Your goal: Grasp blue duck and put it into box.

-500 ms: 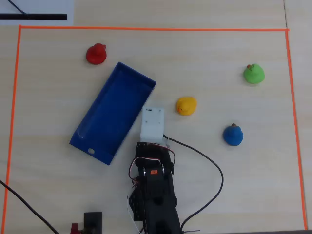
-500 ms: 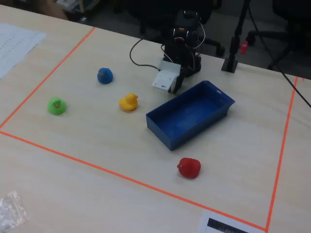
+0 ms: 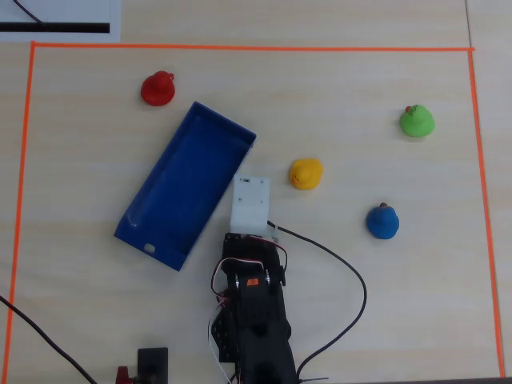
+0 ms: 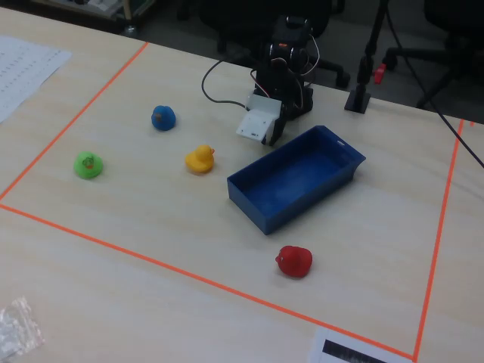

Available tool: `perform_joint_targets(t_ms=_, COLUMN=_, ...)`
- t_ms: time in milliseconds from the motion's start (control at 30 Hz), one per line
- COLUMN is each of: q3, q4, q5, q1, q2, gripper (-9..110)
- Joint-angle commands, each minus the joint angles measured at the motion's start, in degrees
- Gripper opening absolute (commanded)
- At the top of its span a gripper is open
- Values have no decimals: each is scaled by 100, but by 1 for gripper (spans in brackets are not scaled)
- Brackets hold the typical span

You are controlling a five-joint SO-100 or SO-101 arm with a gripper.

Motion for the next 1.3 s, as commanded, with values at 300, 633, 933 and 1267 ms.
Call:
perform_joint_targets(t_ms=300, q3=-18, q4=105, q5=18, q1=44, q2=-79, gripper=3)
perform_joint_targets(t_ms=633, q3=-18, q4=105, q5=18, q1=44, q2=-79, gripper=3)
perform_joint_targets(t_ms=933, q3=-18, q4=105, q5=18, q1=97, q2=-79, gripper=4)
perform_joint_targets(t_ms=1267, q3=-26, q4=-343, q5=-387, q1=360, q2=-114, gripper=0)
